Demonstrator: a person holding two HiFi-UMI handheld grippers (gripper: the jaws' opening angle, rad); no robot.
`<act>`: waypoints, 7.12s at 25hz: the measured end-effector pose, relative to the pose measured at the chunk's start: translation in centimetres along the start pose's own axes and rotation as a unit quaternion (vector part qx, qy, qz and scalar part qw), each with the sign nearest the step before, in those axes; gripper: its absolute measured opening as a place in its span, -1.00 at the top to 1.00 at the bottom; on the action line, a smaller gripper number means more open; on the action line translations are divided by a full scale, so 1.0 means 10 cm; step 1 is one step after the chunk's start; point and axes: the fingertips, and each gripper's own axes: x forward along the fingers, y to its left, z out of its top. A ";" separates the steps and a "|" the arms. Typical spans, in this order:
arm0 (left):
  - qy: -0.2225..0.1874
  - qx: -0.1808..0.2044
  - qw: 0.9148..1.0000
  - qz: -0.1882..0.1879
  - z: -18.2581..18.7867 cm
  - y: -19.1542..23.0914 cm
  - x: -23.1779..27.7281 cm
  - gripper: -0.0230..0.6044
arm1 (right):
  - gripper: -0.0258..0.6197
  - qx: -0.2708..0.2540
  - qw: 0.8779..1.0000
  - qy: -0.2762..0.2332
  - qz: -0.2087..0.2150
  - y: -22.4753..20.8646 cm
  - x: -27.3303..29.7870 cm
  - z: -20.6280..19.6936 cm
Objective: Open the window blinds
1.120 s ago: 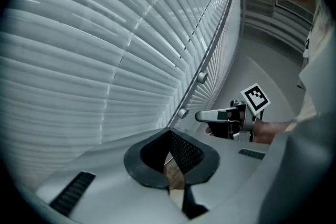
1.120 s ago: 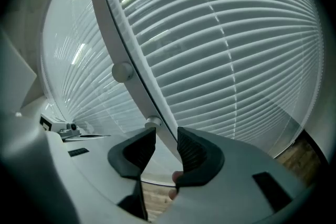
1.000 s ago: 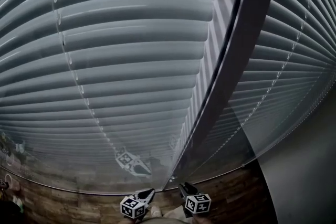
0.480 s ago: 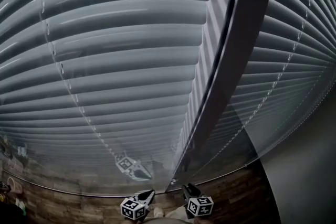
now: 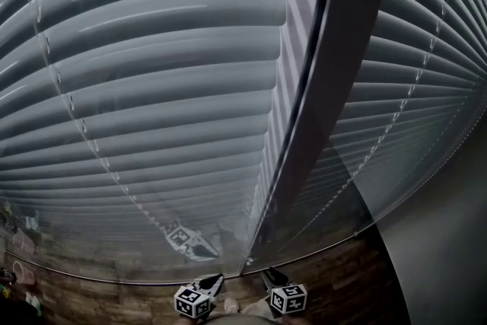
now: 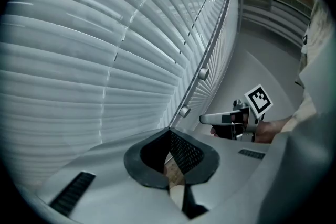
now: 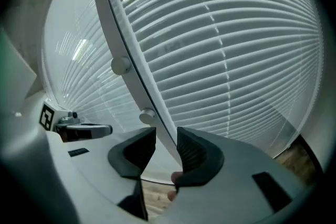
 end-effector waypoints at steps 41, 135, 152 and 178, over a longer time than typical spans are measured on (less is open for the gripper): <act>-0.022 0.017 1.000 -0.006 -0.07 0.01 -0.28 0.89 | 0.53 -0.029 0.999 0.013 -0.032 -0.09 -0.28 -0.04; -0.048 -0.010 0.998 0.040 0.33 0.05 -0.66 0.89 | 0.49 -0.314 0.944 -0.006 -0.098 0.66 0.11 0.61; -0.046 -0.021 0.998 0.044 0.28 0.07 -0.69 0.89 | 0.50 -0.058 0.998 -0.038 -0.008 0.55 0.11 0.58; -0.041 -0.001 0.998 0.039 0.63 -0.14 -0.74 0.89 | 0.52 -0.350 0.932 0.003 -0.089 0.77 -0.08 0.87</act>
